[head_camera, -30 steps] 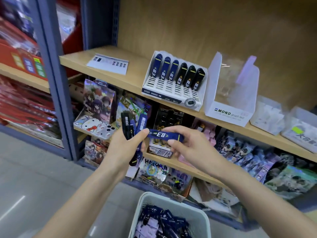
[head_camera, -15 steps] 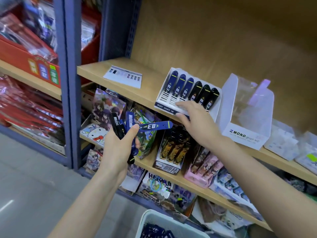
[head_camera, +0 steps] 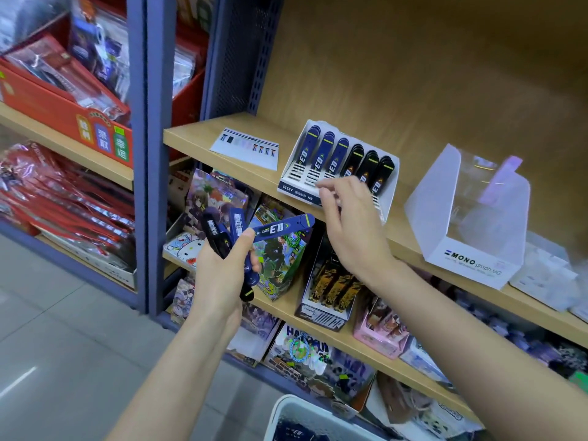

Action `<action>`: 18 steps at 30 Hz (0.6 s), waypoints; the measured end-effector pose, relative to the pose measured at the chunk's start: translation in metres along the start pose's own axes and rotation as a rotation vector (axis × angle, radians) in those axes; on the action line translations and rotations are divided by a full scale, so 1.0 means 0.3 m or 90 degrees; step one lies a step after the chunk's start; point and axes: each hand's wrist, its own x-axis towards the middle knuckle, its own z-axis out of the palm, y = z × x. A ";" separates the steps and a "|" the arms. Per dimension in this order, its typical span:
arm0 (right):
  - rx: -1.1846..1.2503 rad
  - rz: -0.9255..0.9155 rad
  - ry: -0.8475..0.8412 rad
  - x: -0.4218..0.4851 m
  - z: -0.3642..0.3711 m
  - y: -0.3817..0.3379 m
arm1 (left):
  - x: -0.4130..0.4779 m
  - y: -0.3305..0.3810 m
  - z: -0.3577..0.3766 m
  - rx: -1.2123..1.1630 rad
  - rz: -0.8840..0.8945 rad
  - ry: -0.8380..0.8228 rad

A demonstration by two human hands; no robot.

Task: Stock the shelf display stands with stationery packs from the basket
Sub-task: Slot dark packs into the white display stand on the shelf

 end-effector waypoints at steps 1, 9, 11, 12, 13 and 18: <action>0.057 0.045 -0.045 -0.024 -0.005 -0.030 | 0.000 0.002 -0.001 -0.008 0.002 0.002; 0.464 0.264 -0.146 -0.066 -0.036 -0.092 | 0.011 -0.015 0.005 0.065 0.018 -0.045; 0.464 0.256 -0.082 -0.025 -0.069 -0.072 | 0.011 -0.024 0.011 0.101 0.006 -0.082; 0.448 0.247 -0.033 0.003 -0.090 -0.058 | 0.011 -0.027 0.013 0.111 -0.004 -0.094; 0.417 0.235 0.016 0.036 -0.110 -0.041 | 0.012 -0.028 0.015 0.115 -0.017 -0.098; 0.180 0.178 0.104 0.199 -0.154 0.059 | 0.015 -0.029 0.022 0.127 -0.082 -0.107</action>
